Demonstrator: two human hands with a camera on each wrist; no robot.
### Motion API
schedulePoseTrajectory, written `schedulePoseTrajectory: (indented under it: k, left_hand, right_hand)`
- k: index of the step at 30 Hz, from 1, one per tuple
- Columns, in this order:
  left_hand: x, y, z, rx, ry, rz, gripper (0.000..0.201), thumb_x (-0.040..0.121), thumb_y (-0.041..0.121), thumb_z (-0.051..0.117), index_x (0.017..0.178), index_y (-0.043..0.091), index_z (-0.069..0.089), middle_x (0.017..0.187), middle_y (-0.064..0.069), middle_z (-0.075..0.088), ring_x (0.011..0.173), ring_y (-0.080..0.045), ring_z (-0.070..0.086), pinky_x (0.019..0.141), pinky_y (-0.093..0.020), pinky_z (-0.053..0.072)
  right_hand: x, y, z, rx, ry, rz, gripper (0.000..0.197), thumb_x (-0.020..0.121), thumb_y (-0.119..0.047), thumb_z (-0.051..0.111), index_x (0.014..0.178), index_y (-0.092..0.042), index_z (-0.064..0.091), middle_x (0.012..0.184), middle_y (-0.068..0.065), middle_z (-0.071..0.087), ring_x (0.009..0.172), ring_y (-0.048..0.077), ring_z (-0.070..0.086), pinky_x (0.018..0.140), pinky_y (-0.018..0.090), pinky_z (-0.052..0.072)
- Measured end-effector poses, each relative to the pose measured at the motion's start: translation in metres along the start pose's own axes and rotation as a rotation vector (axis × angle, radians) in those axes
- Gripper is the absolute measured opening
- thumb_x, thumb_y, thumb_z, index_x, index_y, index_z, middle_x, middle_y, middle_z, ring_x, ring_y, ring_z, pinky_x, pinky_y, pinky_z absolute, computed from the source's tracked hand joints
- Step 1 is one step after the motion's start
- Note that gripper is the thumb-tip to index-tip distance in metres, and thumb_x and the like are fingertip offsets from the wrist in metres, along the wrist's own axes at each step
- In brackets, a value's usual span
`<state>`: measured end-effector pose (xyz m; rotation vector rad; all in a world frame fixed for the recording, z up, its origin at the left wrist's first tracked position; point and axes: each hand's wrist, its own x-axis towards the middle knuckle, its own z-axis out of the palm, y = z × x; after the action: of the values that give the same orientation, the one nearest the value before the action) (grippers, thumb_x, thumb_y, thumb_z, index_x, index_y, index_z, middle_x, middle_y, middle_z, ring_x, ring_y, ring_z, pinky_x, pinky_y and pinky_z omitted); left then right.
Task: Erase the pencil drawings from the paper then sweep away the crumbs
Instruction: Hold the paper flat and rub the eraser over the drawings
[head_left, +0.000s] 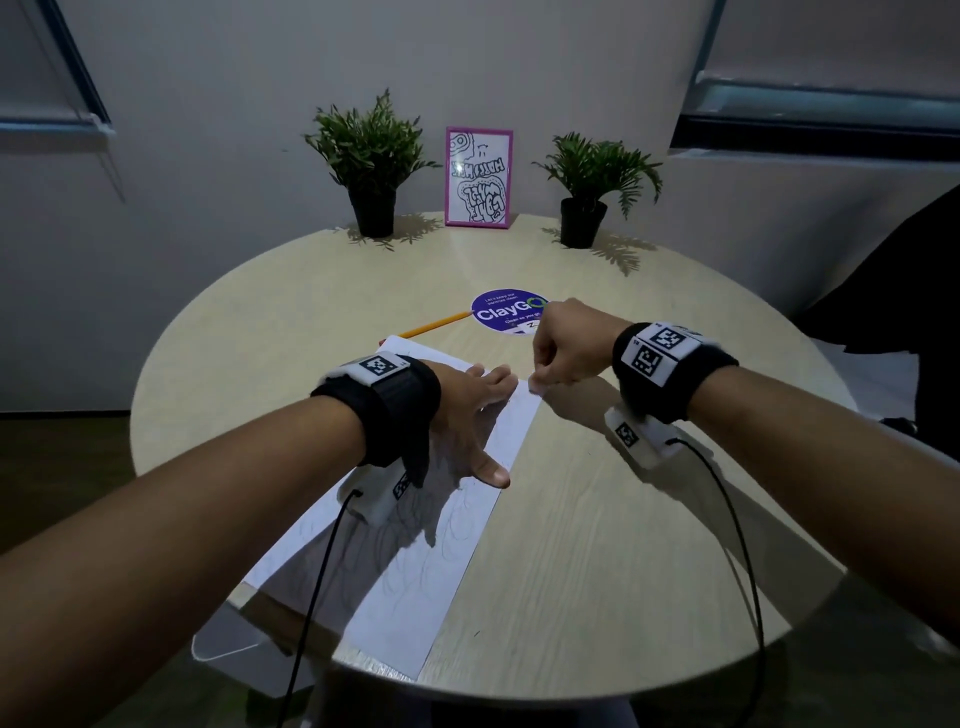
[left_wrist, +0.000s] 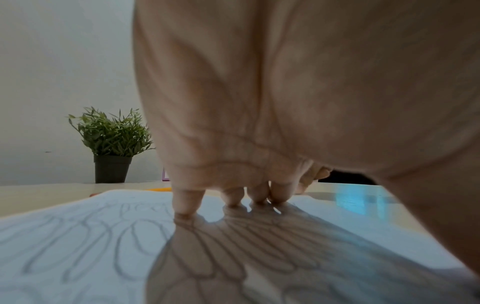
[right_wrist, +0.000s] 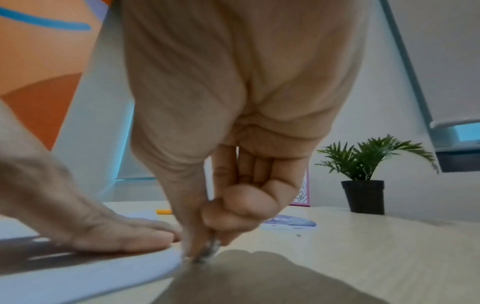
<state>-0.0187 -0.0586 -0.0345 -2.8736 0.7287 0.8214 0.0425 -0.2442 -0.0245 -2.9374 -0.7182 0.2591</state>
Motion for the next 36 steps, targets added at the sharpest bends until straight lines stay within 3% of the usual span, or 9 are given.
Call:
schedulePoseTrajectory:
  k: [3, 5, 7, 10, 20, 26, 30, 33, 36]
  left_hand:
    - [0.0, 0.001, 0.0, 0.005, -0.005, 0.003, 0.128, 0.072, 0.071, 0.071, 0.156, 0.03, -0.017, 0.163, 0.016, -0.02, 0.152, -0.009, -0.011, 0.122, -0.042, 0.01]
    - [-0.003, 0.002, -0.001, -0.008, -0.005, 0.003, 0.127, 0.073, 0.069, 0.072, 0.156, 0.03, -0.016, 0.163, 0.014, -0.019, 0.152, -0.009, -0.011, 0.122, -0.041, 0.01]
    - [-0.007, 0.005, -0.002, -0.024, -0.006, 0.013, 0.122, 0.076, 0.066, 0.072, 0.157, 0.032, -0.013, 0.165, 0.011, -0.016, 0.152, -0.012, -0.009, 0.121, -0.042, 0.011]
    - [-0.011, 0.009, -0.006, -0.016, -0.009, 0.037, 0.112, 0.079, 0.062, 0.07, 0.157, 0.035, -0.006, 0.166, 0.005, -0.012, 0.153, -0.019, -0.006, 0.121, -0.045, 0.012]
    - [-0.007, 0.006, -0.003, 0.027, -0.011, -0.004, 0.127, 0.075, 0.069, 0.069, 0.157, 0.025, -0.017, 0.164, 0.01, -0.019, 0.152, -0.012, -0.009, 0.122, -0.041, 0.009]
    - [-0.005, 0.007, -0.004, -0.012, -0.008, 0.018, 0.12, 0.077, 0.066, 0.071, 0.158, 0.028, -0.01, 0.166, 0.003, -0.011, 0.153, -0.02, -0.003, 0.121, -0.045, 0.013]
    - [-0.006, 0.008, -0.003, 0.023, -0.001, -0.008, 0.123, 0.078, 0.067, 0.068, 0.157, 0.023, -0.015, 0.165, 0.007, -0.016, 0.153, -0.017, -0.003, 0.121, -0.041, 0.012]
    - [-0.005, 0.004, -0.002, 0.006, 0.001, 0.005, 0.126, 0.075, 0.069, 0.07, 0.157, 0.024, -0.016, 0.164, 0.011, -0.019, 0.152, -0.012, -0.011, 0.122, -0.042, 0.009]
    - [-0.003, 0.002, -0.001, 0.002, -0.002, 0.01, 0.128, 0.074, 0.069, 0.07, 0.157, 0.024, -0.016, 0.164, 0.013, -0.018, 0.151, -0.011, -0.014, 0.122, -0.043, 0.008]
  right_hand:
    - [0.005, 0.007, -0.006, -0.011, 0.064, 0.065, 0.024, 0.076, -0.032, 0.085, 0.06, -0.019, 0.072, 0.053, -0.005, 0.067, 0.061, 0.012, 0.068, 0.065, 0.032, 0.058]
    - [0.0, 0.0, -0.01, 0.039, 0.056, 0.012, 0.022, 0.078, -0.031, 0.083, 0.063, -0.018, 0.073, 0.053, -0.005, 0.068, 0.054, 0.006, 0.064, 0.061, 0.024, 0.053]
    - [-0.01, -0.015, -0.007, 0.092, -0.057, -0.083, 0.02, 0.079, -0.031, 0.081, 0.067, -0.017, 0.074, 0.056, -0.003, 0.069, 0.049, 0.003, 0.059, 0.055, 0.017, 0.046]
    - [-0.014, -0.027, 0.007, 0.099, -0.174, -0.151, 0.023, 0.078, -0.033, 0.083, 0.071, -0.012, 0.076, 0.06, 0.001, 0.07, 0.048, 0.005, 0.056, 0.052, 0.018, 0.043]
    - [0.006, 0.003, -0.005, 0.047, 0.092, 0.001, 0.021, 0.079, -0.031, 0.083, 0.067, -0.015, 0.077, 0.055, -0.005, 0.069, 0.051, 0.002, 0.06, 0.061, 0.022, 0.047]
    - [-0.013, -0.022, 0.005, 0.124, -0.193, -0.147, 0.025, 0.079, -0.034, 0.083, 0.071, -0.011, 0.076, 0.06, 0.002, 0.07, 0.05, 0.008, 0.059, 0.057, 0.021, 0.046]
    - [0.001, -0.004, 0.002, 0.073, -0.059, -0.061, 0.023, 0.08, -0.035, 0.082, 0.071, -0.014, 0.078, 0.058, -0.002, 0.07, 0.047, 0.002, 0.057, 0.062, 0.024, 0.05]
    - [0.011, 0.008, -0.003, -0.001, 0.039, 0.042, 0.024, 0.079, -0.032, 0.083, 0.066, -0.013, 0.077, 0.056, -0.001, 0.069, 0.052, 0.008, 0.062, 0.061, 0.029, 0.054]
    - [0.008, 0.009, -0.01, 0.055, 0.069, 0.025, 0.023, 0.081, -0.03, 0.081, 0.067, -0.013, 0.077, 0.055, -0.003, 0.069, 0.048, 0.003, 0.059, 0.057, 0.021, 0.046]
